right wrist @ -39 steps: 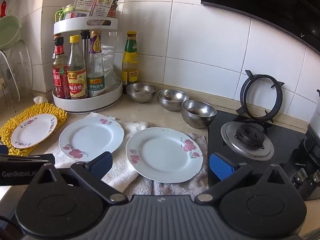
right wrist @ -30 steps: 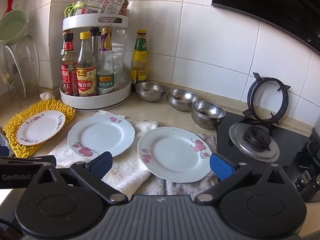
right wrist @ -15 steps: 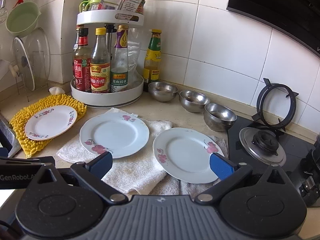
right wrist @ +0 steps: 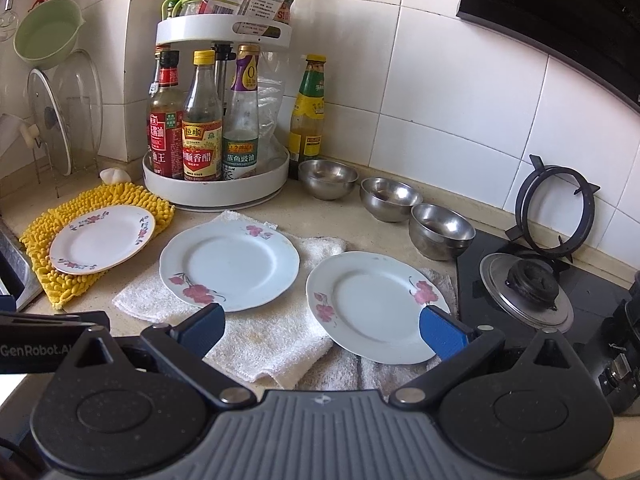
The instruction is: Organize plates and bowls
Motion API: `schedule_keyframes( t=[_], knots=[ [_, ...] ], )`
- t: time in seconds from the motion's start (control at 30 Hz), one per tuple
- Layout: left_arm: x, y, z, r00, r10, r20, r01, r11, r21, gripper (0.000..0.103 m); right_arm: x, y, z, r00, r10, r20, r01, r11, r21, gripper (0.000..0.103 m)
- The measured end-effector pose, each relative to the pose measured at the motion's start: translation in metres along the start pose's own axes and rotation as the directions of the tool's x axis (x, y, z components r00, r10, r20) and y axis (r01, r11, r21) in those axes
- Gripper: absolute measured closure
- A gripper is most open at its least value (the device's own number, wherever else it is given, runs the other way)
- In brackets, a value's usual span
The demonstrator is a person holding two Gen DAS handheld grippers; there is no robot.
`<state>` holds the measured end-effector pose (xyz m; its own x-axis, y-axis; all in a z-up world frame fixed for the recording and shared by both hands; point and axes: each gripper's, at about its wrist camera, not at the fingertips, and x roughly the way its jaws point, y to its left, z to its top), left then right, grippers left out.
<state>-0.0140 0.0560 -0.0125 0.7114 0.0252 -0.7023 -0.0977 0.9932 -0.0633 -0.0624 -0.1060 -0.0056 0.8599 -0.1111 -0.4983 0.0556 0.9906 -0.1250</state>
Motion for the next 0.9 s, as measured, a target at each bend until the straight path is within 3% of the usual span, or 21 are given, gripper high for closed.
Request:
schedule_keyframes(
  t=[0.9],
  knots=[
    [0.001,-0.013,-0.003,1.0,-0.007,-0.006,0.007,1.0,0.022,0.0,0.001,-0.007,-0.003,1.0,-0.002,-0.015,0.002,1.0,0.01,0.0]
  ],
)
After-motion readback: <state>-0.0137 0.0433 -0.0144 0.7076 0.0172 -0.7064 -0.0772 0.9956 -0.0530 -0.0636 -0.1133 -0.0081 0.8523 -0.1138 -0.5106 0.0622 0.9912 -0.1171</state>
